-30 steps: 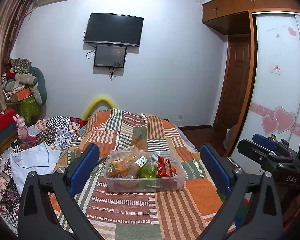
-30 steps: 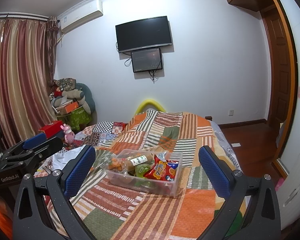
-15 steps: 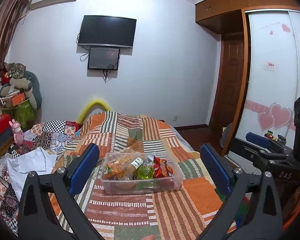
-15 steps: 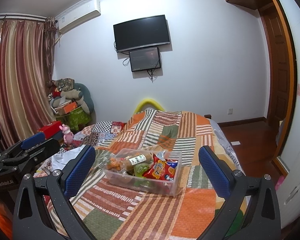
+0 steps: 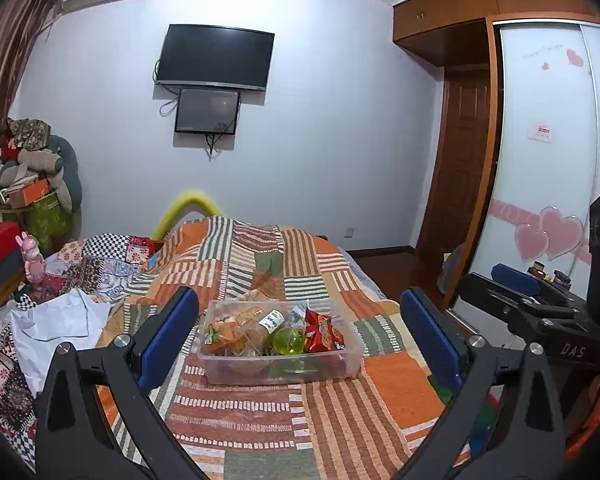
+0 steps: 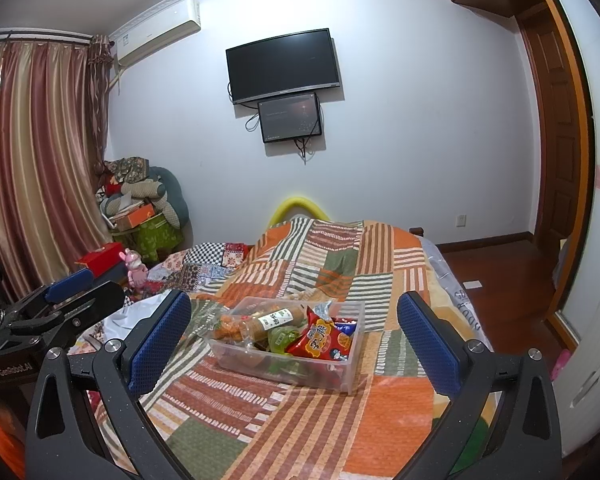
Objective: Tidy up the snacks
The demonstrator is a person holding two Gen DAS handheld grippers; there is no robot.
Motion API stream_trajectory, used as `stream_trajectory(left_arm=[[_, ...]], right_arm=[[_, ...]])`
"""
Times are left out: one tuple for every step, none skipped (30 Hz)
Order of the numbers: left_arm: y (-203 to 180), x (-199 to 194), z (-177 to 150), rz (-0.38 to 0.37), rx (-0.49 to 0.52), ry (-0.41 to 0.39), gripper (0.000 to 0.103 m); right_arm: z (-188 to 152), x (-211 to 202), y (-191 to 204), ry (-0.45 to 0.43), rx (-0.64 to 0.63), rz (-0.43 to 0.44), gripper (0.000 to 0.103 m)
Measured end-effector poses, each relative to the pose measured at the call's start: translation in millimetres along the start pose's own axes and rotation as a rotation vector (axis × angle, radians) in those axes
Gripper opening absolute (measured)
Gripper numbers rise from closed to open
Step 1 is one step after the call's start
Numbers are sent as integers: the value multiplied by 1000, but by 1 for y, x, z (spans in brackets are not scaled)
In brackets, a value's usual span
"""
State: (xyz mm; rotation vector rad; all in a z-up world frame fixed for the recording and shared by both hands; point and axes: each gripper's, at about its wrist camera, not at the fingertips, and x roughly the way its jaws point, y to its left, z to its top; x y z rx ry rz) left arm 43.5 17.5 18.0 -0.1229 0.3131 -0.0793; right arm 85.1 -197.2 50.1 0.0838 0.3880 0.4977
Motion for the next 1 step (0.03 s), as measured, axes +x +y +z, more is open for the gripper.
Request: stream_trajectory(left_arm=[[0,0,0,1,0,1,102]], right_arm=[[1,0,0,1,0,1,103]])
